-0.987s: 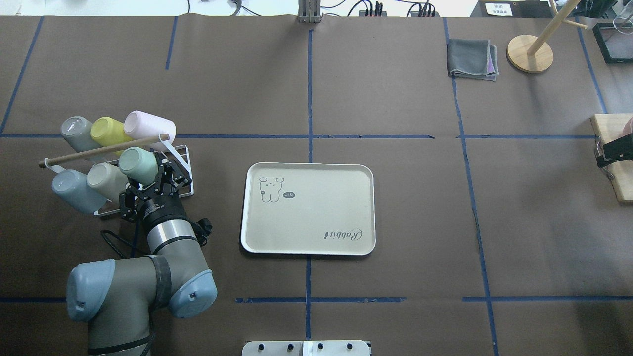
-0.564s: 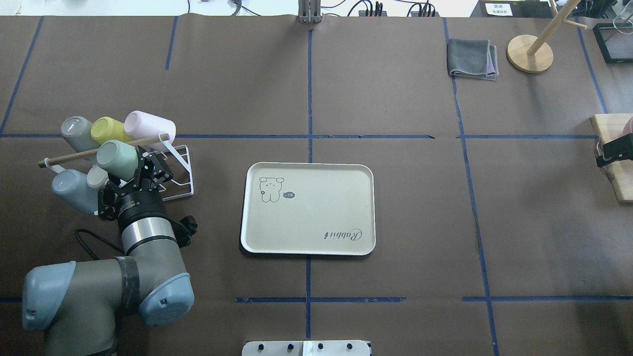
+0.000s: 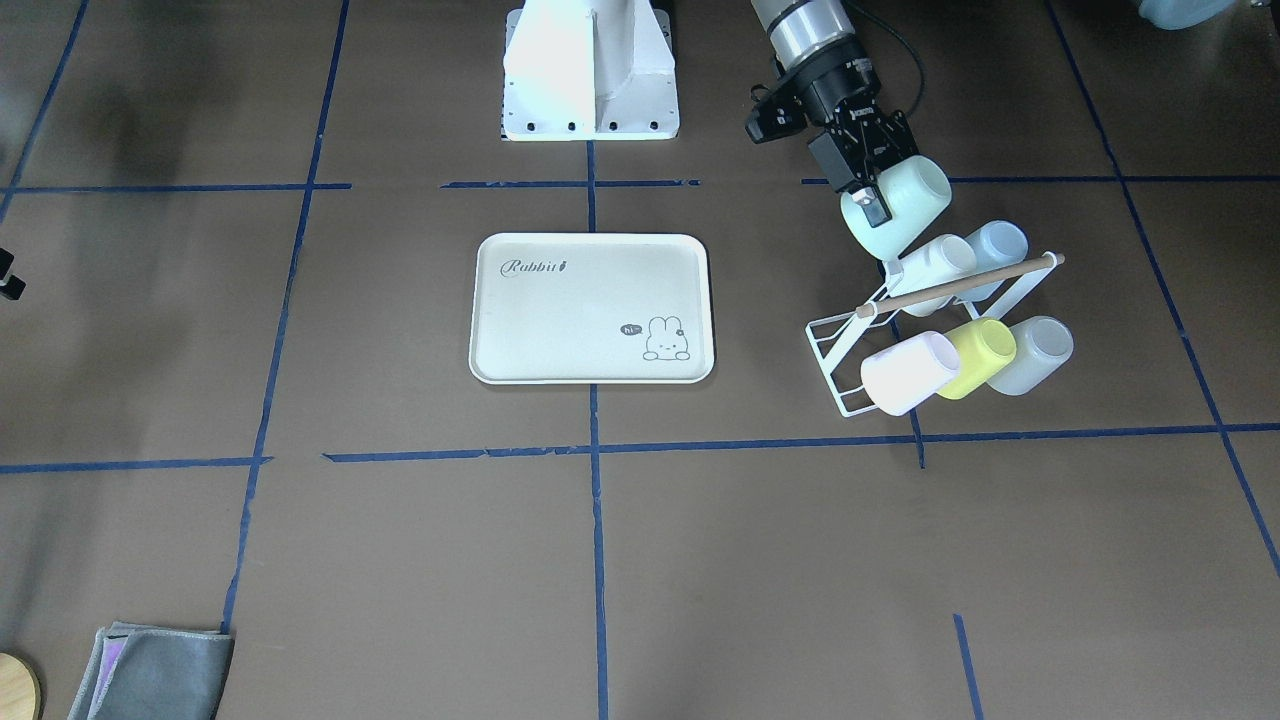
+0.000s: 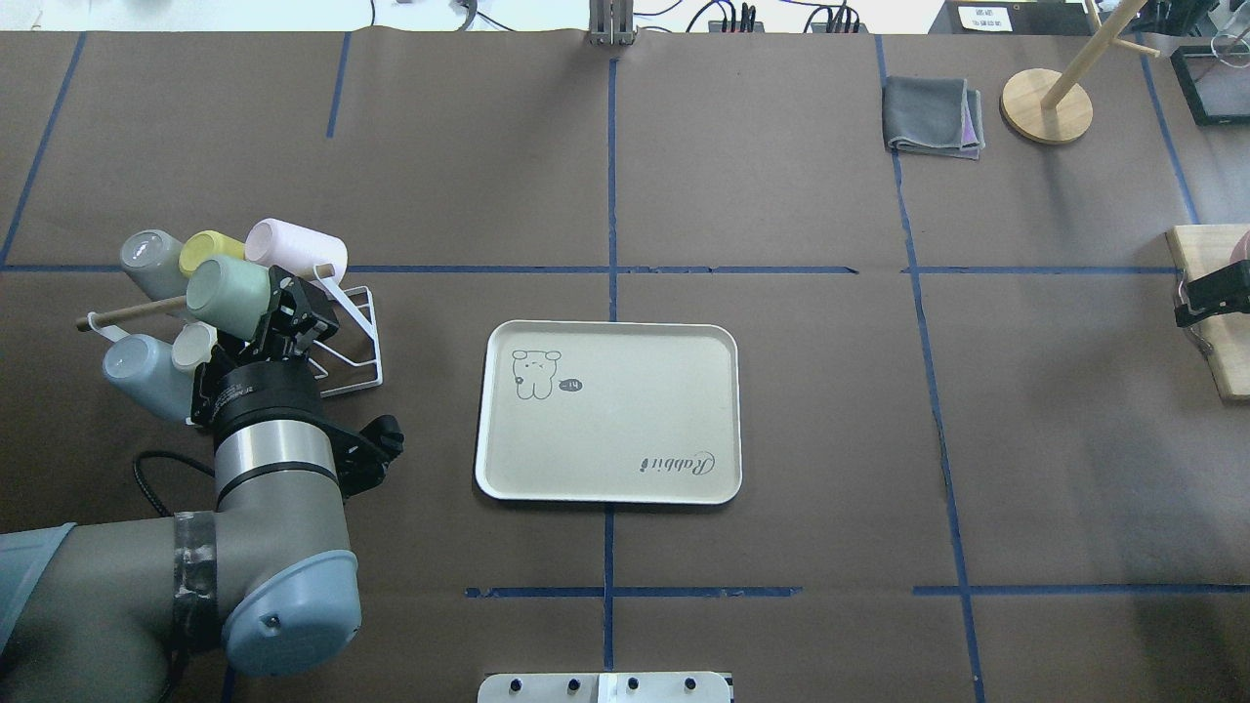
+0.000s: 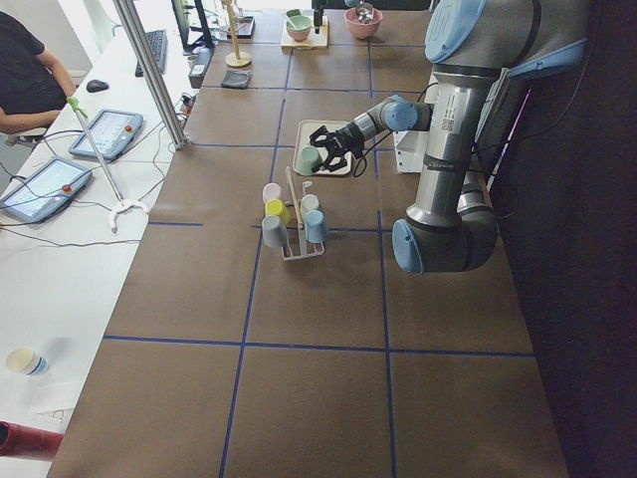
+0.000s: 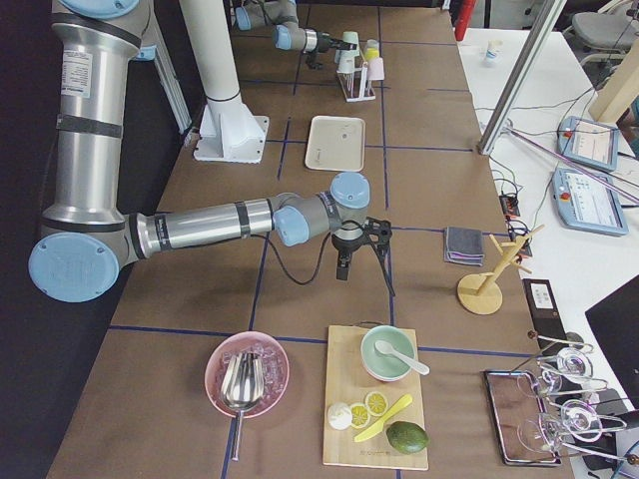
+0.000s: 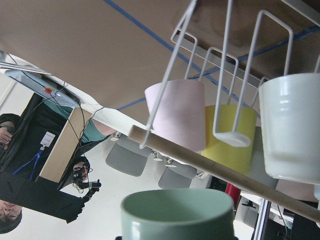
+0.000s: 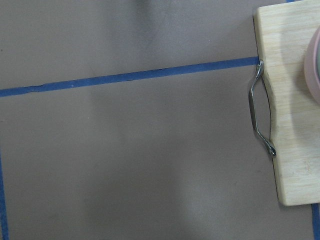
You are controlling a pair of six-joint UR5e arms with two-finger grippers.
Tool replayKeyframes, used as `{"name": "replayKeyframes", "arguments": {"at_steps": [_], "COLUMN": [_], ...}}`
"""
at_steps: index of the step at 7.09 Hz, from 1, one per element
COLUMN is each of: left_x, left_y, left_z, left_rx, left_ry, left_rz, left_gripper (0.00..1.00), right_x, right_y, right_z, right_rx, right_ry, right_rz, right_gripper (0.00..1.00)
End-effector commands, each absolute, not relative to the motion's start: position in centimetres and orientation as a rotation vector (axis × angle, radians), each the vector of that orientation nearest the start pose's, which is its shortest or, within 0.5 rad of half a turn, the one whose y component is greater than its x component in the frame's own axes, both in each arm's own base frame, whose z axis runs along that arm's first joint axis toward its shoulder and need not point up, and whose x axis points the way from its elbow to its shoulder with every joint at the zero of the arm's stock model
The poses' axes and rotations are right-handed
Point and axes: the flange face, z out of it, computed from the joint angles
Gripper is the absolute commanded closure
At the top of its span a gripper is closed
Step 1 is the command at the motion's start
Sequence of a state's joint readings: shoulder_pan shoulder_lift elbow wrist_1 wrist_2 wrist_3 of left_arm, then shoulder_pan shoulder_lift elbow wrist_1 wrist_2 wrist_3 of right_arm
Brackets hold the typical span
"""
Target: Pick up and place green cup on tray
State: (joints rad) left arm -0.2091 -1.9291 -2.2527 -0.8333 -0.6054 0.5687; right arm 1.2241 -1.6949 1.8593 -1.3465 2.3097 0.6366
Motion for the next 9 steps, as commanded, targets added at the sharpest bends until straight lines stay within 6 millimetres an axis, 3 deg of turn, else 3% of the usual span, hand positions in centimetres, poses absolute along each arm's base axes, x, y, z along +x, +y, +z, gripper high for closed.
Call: {"name": "replayKeyframes", "arguments": {"at_steps": [1, 3, 5, 7, 9], "left_x": [40.6, 41.1, 41.3, 43.2, 46.6], "left_y": [-29.7, -29.3, -29.2, -29.5, -30.2], "left_z": [19.8, 16.8, 15.4, 15.3, 17.1], "left_rx": [0.908, 1.130, 1.236, 1.271, 1.298], "left_ry": [-0.552, -0.219, 0.005, 0.259, 0.407], "left_rz": [1.405, 1.187, 0.948, 0.655, 0.502], "left_gripper": [0.44, 0.44, 0.51, 0.52, 0.55], "right_x": [-9.2, -9.2, -9.1, -9.1, -9.0], "right_y": [-45.3, -45.3, -45.4, -45.4, -45.4], "right_z": [54.6, 54.5, 54.4, 54.3, 54.2], "right_rx": [-0.008, -0.006, -0.002, 0.001, 0.003], "right_ry": [-0.822, -0.823, -0.824, -0.825, -0.826], "right_rz": [0.126, 0.127, 0.129, 0.127, 0.128], "right_gripper": [0.00, 0.00, 0.00, 0.00, 0.00]}}
